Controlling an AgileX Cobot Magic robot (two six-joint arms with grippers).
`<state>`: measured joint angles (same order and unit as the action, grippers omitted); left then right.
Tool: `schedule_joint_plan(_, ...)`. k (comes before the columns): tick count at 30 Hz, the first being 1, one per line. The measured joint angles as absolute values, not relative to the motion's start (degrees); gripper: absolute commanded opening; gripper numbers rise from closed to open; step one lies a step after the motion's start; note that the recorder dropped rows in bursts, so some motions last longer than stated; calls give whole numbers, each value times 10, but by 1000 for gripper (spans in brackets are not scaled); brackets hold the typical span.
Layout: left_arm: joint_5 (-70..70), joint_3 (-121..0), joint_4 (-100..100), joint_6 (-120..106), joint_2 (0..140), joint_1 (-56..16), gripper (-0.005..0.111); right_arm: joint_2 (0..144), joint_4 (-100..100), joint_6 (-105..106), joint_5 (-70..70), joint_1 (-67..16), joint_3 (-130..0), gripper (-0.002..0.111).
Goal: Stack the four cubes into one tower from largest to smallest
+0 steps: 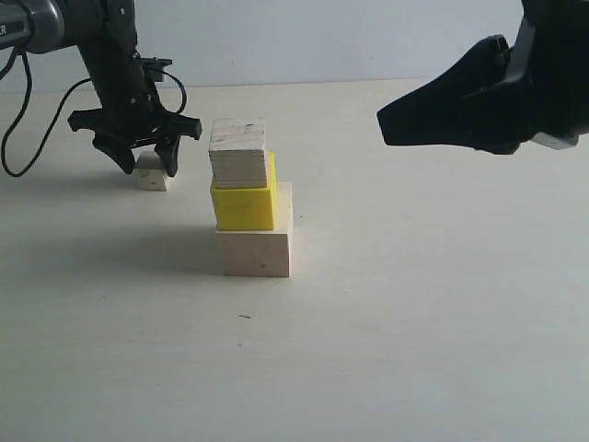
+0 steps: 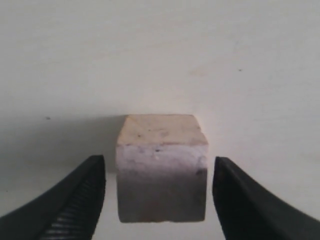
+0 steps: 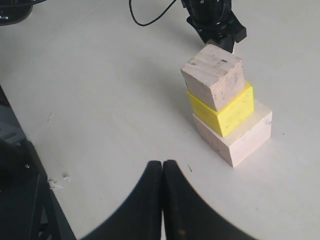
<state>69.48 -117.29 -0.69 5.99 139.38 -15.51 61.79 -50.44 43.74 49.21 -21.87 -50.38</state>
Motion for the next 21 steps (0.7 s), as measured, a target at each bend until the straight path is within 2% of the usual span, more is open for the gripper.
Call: schedule_joint_plan(21, 669, -1173, -6, 62, 1398, -155, 61, 618, -504, 437, 500, -219, -504, 0)
